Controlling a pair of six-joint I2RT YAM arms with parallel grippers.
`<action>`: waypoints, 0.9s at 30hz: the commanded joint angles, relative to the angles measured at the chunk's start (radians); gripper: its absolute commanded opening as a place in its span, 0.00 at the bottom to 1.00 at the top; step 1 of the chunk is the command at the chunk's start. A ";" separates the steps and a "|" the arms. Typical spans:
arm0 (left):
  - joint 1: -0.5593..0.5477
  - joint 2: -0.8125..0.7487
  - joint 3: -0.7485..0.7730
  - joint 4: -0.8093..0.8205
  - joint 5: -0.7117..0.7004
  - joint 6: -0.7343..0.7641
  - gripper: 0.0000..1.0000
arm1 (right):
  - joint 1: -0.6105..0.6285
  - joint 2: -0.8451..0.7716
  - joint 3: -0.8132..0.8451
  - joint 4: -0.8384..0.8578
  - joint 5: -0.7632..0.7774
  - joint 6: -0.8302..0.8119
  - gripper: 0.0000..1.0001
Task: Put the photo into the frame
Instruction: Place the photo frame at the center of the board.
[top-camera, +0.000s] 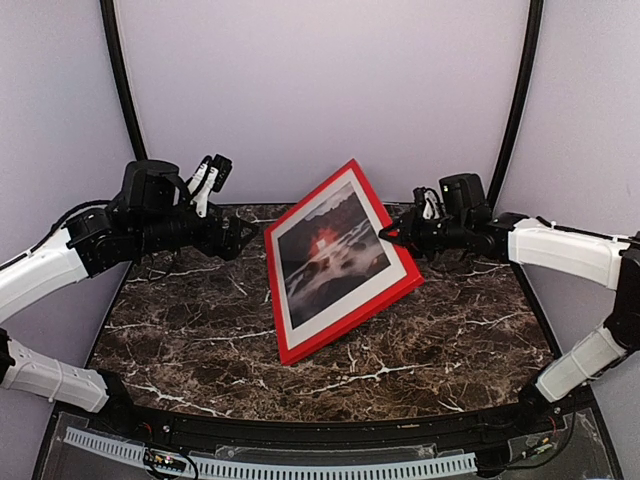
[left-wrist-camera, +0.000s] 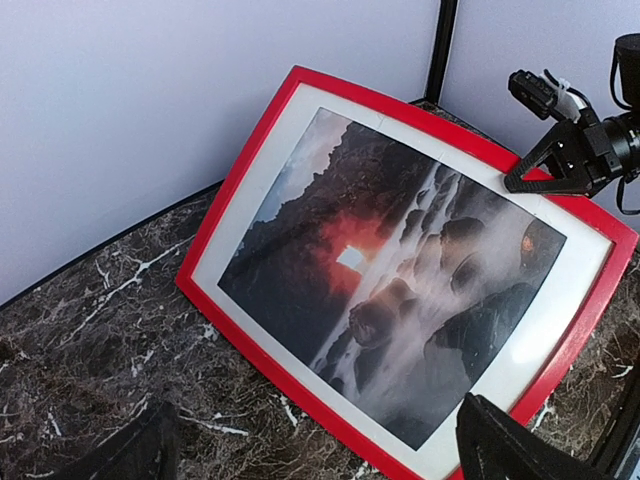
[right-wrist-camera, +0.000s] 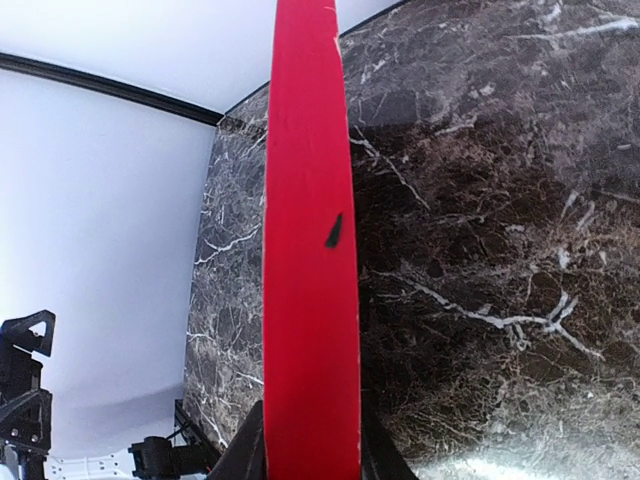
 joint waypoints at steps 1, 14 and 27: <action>0.005 -0.025 -0.031 0.054 0.042 -0.025 0.99 | -0.013 -0.019 -0.122 0.221 -0.024 0.133 0.28; 0.005 -0.022 -0.059 0.060 0.062 -0.029 0.99 | -0.016 0.055 -0.398 0.485 -0.039 0.245 0.40; 0.005 -0.028 -0.118 0.055 0.041 -0.035 0.99 | -0.016 0.128 -0.530 0.562 -0.037 0.232 0.45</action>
